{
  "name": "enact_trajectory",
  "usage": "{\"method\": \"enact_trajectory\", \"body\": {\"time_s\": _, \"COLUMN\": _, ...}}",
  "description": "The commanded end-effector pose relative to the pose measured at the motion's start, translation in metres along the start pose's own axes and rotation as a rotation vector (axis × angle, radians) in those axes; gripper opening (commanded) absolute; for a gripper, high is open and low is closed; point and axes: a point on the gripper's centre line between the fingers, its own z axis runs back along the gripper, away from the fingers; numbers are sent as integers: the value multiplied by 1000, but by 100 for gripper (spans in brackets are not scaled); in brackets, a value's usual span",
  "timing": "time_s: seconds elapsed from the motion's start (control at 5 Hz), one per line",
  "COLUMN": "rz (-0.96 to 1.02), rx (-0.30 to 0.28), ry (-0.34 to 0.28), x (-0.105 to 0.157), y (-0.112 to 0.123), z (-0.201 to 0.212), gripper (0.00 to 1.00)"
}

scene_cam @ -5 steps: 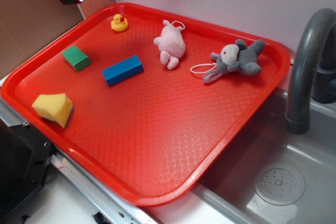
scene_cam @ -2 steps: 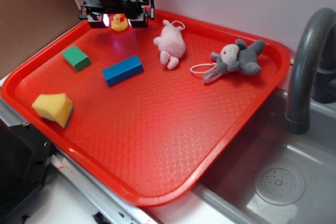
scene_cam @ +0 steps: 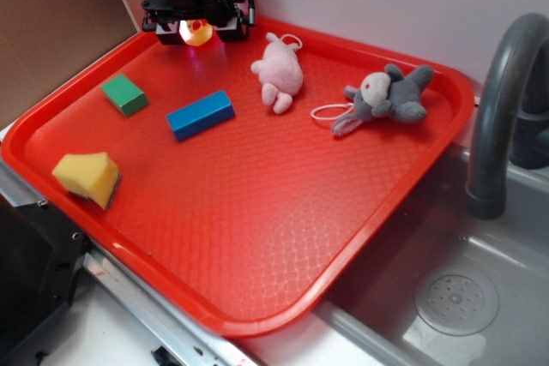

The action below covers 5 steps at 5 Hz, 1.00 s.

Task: Grab the yellow duck.

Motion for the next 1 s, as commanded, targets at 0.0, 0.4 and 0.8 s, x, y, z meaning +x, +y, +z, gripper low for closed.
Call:
{"method": "enact_trajectory", "body": {"time_s": 0.0, "rz": -268, "rx": 35, "ry": 74, "x": -6, "y": 14, "z": 59, "gripper": 0}}
{"method": "enact_trajectory", "body": {"time_s": 0.4, "rz": -778, "rx": -42, "ry": 340, "x": -68, "y": -7, "z": 178, "gripper": 0}}
{"method": "enact_trajectory", "body": {"time_s": 0.8, "rz": -910, "rx": -205, "ry": 213, "x": -110, "y": -23, "z": 274, "gripper": 0}}
